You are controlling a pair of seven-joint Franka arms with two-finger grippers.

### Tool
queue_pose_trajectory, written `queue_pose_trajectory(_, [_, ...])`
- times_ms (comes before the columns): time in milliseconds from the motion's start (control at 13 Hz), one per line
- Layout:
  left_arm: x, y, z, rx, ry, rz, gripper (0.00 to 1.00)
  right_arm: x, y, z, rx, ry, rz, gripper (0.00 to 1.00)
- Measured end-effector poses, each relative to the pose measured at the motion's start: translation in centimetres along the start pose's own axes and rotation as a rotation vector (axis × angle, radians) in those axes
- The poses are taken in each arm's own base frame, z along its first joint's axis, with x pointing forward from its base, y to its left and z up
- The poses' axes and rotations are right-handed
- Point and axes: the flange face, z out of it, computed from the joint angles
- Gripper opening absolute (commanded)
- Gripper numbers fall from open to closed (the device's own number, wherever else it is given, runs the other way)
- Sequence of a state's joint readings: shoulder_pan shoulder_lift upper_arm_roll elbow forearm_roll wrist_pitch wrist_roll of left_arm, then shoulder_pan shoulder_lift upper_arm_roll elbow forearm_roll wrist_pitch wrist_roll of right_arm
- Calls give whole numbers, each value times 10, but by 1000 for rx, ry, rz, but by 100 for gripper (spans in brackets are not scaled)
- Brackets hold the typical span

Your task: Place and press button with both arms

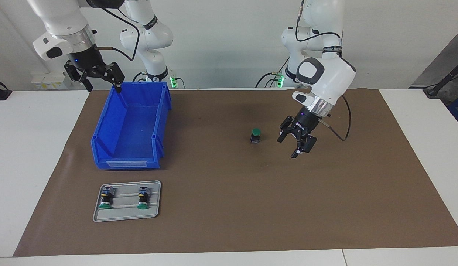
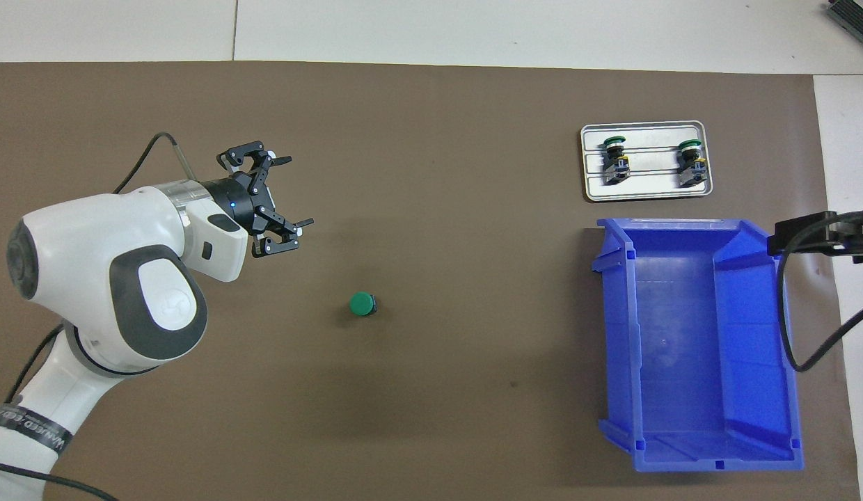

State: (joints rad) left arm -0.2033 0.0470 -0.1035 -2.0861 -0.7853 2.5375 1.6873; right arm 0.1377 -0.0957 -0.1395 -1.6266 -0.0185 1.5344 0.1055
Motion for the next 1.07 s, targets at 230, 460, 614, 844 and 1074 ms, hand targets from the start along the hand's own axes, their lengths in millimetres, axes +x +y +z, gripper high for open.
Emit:
queue_pose_trajectory(230, [-2,-18,-32,-124,-42,16,99,0,0,0,0,0,0,100])
queue_pose_trajectory(460, [16,-25,-58,-212,-141,-82,99,0,0,0,0,0,0,100])
queue_pose_trajectory(614, [30,-20,-67,-201,-212,-210,99,0,0,0,0,0,0,100])
queue_pose_trajectory(844, [49,-9,-80,-162,-274,-448,100,0,0,0,0,0,0,100])
queue_pose_trajectory(1074, [57,0,-88,-96,-368,-699,100,0,0,0,0,0,0,100])
